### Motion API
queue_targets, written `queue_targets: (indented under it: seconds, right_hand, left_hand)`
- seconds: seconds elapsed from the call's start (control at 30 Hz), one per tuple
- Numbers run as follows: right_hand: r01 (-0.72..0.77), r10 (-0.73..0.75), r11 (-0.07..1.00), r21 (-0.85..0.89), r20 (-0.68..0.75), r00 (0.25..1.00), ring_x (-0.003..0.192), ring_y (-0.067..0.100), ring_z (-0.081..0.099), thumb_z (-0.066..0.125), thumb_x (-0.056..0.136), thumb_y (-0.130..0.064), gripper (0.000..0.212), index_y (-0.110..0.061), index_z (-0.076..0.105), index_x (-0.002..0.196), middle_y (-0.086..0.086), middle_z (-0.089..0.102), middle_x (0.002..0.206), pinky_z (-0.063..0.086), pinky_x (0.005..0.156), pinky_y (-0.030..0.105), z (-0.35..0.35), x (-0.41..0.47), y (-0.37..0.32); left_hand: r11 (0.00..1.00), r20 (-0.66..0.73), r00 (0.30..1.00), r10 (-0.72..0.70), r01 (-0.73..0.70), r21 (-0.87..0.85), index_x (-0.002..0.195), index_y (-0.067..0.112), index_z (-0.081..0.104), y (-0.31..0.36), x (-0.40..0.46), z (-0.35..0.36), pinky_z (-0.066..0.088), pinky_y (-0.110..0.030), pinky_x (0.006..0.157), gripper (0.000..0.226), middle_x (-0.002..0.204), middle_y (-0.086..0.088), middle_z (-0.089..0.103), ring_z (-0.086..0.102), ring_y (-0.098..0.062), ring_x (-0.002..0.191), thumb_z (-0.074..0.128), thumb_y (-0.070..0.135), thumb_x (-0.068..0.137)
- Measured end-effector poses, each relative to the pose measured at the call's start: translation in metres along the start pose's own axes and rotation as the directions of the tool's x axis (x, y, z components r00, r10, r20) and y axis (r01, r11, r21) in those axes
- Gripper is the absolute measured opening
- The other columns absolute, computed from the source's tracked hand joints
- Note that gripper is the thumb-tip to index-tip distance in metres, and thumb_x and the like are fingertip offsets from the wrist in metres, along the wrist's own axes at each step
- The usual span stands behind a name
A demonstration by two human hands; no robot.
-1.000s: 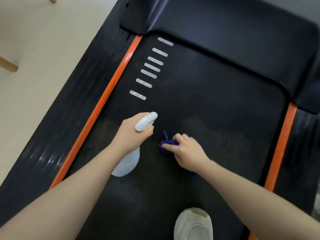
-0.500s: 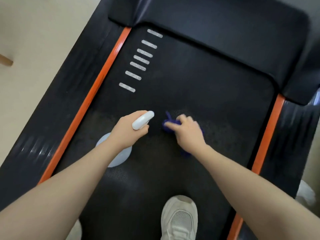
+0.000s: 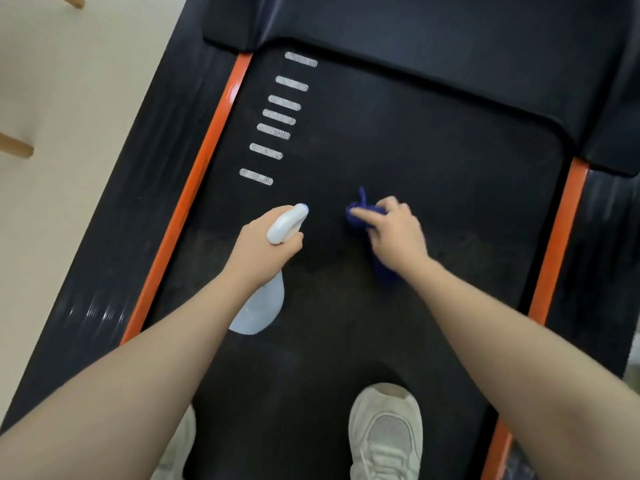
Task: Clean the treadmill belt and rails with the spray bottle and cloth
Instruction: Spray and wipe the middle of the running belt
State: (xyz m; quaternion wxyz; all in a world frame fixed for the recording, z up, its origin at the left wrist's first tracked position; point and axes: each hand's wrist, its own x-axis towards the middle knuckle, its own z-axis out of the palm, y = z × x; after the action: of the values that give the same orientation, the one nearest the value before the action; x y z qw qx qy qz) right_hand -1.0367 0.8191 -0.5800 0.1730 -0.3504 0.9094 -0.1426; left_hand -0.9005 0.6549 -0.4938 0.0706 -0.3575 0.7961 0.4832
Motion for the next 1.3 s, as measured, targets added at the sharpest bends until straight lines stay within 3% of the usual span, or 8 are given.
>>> queue_targets:
  seconds: [0.13, 0.23, 0.37, 0.57, 0.8, 0.97, 1.13, 1.3]
  right_hand:
    - [-0.269, 0.271, 0.963, 0.033, -0.104, 0.957, 0.104, 0.034, 0.045, 0.051, 0.091, -0.014, 0.04, -0.032, 0.057, 0.126, 0.01, 0.046, 0.122, 0.043, 0.086, 0.042, -0.004, 0.021, 0.014]
    - [0.001, -0.003, 1.0, -0.018, -0.077, 0.997, 0.086, 0.036, 0.049, 0.06, 0.08, -0.008, 0.046, -0.029, 0.062, 0.121, 0.013, 0.052, 0.109, 0.047, 0.072, 0.042, 0.018, -0.024, -0.018]
    - [0.238, -0.236, 0.971, 0.027, 0.268, 0.934, 0.097, 0.025, 0.045, 0.052, 0.091, -0.019, 0.045, -0.037, 0.049, 0.132, 0.005, 0.045, 0.12, 0.039, 0.08, 0.034, 0.016, -0.044, -0.027]
    - [-0.297, 0.284, 0.941, -0.16, -0.102, 0.954, 0.098, 0.032, 0.044, 0.05, 0.091, -0.013, 0.046, -0.033, 0.05, 0.132, 0.011, 0.045, 0.122, 0.038, 0.08, 0.039, -0.015, 0.003, 0.022]
    - [0.218, -0.216, 0.95, -0.223, 0.034, 0.976, 0.071, 0.031, 0.054, 0.076, 0.061, -0.01, 0.058, -0.032, 0.066, 0.113, 0.01, 0.058, 0.094, 0.043, 0.056, 0.034, 0.017, -0.056, -0.004]
    - [-0.487, 0.487, 0.873, 0.03, -0.131, 0.864, 0.106, 0.029, 0.041, 0.049, 0.092, -0.013, 0.046, -0.04, 0.051, 0.13, 0.004, 0.043, 0.127, 0.035, 0.088, 0.038, -0.001, -0.017, 0.01]
    - [-0.193, 0.157, 0.97, 0.148, 0.223, 0.962, 0.111, 0.024, 0.038, 0.047, 0.091, -0.008, 0.047, -0.038, 0.055, 0.127, -0.001, 0.041, 0.122, 0.036, 0.095, 0.034, 0.0, -0.067, 0.005]
    - [-0.441, 0.482, 0.805, 0.398, -0.005, 0.876, 0.109, 0.022, 0.042, 0.048, 0.088, -0.002, 0.044, -0.029, 0.062, 0.12, -0.006, 0.042, 0.103, 0.039, 0.095, 0.034, -0.021, -0.089, 0.038]
  left_hand:
    - [0.998, -0.004, 0.998, 0.058, -0.057, 0.036, 0.112, 0.016, 0.062, -0.007, 0.008, 0.006, 0.044, -0.018, 0.078, 0.027, 0.102, 0.007, 0.063, 0.056, -0.009, 0.094, 0.057, 0.012, 0.085]
    - [0.994, 0.065, 0.996, 0.062, -0.067, 0.083, 0.11, 0.016, 0.06, -0.009, 0.014, 0.011, 0.048, -0.032, 0.081, 0.026, 0.102, 0.003, 0.064, 0.058, -0.016, 0.095, 0.059, 0.015, 0.084]
    - [0.995, 0.097, 0.995, 0.032, -0.041, 0.094, 0.113, 0.021, 0.057, -0.008, 0.017, 0.012, 0.048, -0.031, 0.078, 0.03, 0.097, 0.007, 0.061, 0.058, -0.015, 0.094, 0.06, 0.017, 0.083]
    - [0.994, 0.14, 0.99, 0.032, -0.046, 0.096, 0.109, 0.025, 0.057, -0.01, 0.018, 0.016, 0.052, -0.043, 0.082, 0.026, 0.094, 0.01, 0.062, 0.06, -0.014, 0.089, 0.06, 0.021, 0.084]
    - [0.981, 0.179, 0.983, 0.038, -0.071, 0.179, 0.109, 0.027, 0.058, -0.007, 0.018, 0.026, 0.051, -0.041, 0.082, 0.027, 0.096, 0.008, 0.064, 0.06, -0.018, 0.091, 0.06, 0.024, 0.082]
    - [0.987, 0.126, 0.991, 0.041, -0.06, 0.148, 0.107, 0.026, 0.058, -0.011, 0.021, 0.025, 0.052, -0.042, 0.081, 0.023, 0.094, 0.009, 0.062, 0.06, -0.015, 0.089, 0.06, 0.022, 0.084]
    - [0.964, 0.157, 0.987, 0.039, -0.079, 0.255, 0.103, 0.02, 0.059, -0.001, 0.013, 0.041, 0.051, -0.043, 0.082, 0.021, 0.094, 0.006, 0.062, 0.058, -0.017, 0.09, 0.06, 0.023, 0.082]
    - [0.956, 0.282, 0.958, 0.055, -0.133, 0.263, 0.1, 0.012, 0.06, 0.015, -0.004, 0.075, 0.052, -0.042, 0.078, 0.019, 0.093, -0.003, 0.062, 0.06, -0.022, 0.087, 0.06, 0.017, 0.082]
